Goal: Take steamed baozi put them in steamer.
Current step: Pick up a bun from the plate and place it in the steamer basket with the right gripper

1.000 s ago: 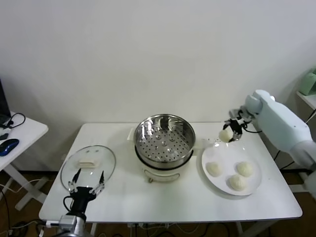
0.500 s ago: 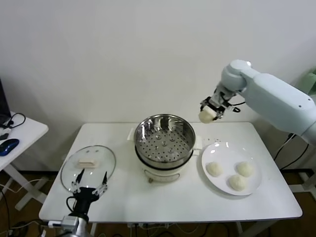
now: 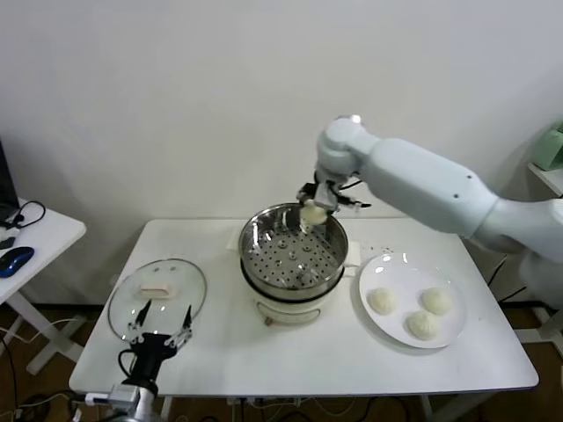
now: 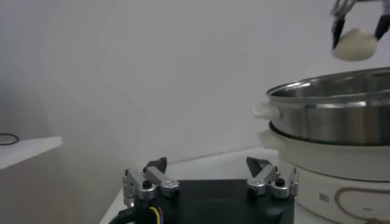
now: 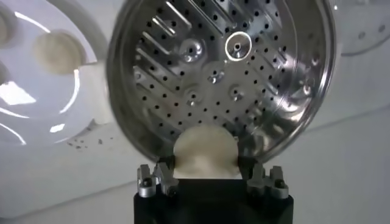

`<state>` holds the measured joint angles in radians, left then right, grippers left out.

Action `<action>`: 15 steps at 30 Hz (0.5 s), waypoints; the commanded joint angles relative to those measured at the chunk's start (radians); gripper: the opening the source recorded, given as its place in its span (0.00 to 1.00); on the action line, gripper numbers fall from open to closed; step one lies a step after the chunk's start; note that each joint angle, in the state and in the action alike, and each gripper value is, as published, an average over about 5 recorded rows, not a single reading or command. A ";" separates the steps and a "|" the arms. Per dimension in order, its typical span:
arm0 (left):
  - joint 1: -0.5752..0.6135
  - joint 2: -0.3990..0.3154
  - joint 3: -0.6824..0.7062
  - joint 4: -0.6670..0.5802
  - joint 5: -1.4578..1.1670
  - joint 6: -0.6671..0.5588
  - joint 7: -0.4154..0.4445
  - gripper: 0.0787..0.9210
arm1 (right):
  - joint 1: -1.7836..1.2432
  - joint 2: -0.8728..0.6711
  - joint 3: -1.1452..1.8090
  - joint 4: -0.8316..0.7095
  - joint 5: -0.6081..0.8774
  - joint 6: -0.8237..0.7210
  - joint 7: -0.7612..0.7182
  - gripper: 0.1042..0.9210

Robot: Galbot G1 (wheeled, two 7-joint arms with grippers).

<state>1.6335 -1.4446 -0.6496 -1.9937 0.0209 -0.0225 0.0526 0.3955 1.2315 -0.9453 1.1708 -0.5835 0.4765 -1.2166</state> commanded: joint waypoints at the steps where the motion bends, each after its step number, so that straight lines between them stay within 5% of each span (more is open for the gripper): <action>1: 0.006 0.001 0.014 0.009 0.001 -0.005 0.001 0.88 | -0.050 0.146 -0.014 -0.131 -0.138 0.060 0.021 0.71; 15: 0.015 0.003 0.020 0.022 0.001 -0.011 -0.002 0.88 | -0.098 0.181 -0.004 -0.226 -0.211 0.076 0.047 0.72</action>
<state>1.6487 -1.4431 -0.6330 -1.9783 0.0202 -0.0323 0.0519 0.3191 1.3738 -0.9481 1.0073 -0.7384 0.5360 -1.1796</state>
